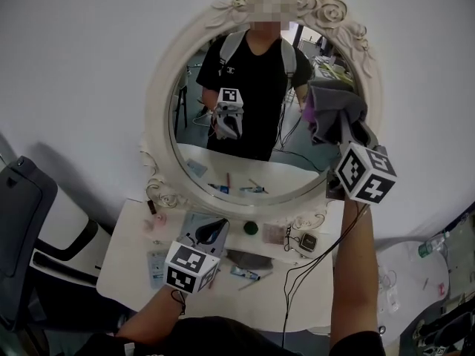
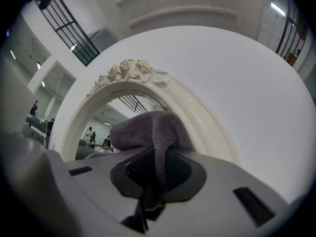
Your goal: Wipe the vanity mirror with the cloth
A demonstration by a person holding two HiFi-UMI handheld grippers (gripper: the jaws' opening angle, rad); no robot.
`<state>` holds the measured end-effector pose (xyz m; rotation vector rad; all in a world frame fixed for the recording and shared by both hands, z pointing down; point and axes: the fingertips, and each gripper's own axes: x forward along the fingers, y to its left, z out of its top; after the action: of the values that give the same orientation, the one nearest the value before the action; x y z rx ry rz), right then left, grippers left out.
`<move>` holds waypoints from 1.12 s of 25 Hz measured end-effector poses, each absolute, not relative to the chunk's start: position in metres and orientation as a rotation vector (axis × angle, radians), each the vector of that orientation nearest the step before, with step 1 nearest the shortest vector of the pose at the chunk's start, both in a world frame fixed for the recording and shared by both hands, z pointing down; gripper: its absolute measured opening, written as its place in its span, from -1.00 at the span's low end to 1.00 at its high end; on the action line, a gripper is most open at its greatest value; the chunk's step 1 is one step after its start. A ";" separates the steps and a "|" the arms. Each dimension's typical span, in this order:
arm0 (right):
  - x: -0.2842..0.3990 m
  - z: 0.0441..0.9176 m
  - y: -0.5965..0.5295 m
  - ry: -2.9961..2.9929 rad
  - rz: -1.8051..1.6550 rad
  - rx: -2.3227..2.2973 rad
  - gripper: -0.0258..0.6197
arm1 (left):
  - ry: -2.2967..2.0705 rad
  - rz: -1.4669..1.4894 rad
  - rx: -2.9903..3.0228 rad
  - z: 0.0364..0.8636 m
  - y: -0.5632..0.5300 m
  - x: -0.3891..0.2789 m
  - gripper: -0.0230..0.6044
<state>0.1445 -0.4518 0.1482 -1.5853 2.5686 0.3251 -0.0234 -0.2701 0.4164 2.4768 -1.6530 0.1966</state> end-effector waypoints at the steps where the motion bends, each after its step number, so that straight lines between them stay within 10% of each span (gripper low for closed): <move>1: 0.137 0.146 -0.450 2.584 0.362 -1.584 -0.79 | -1.658 0.193 2.472 0.416 -0.269 -0.024 -0.93; 28: -0.153 0.194 -0.388 2.902 0.449 -1.113 -0.79 | -1.960 0.150 2.172 0.428 -0.204 -0.139 -0.93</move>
<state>-0.1528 -0.3884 0.1942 -1.1133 2.9019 0.4490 -0.1391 -0.2044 0.4283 2.1721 -1.9597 0.1496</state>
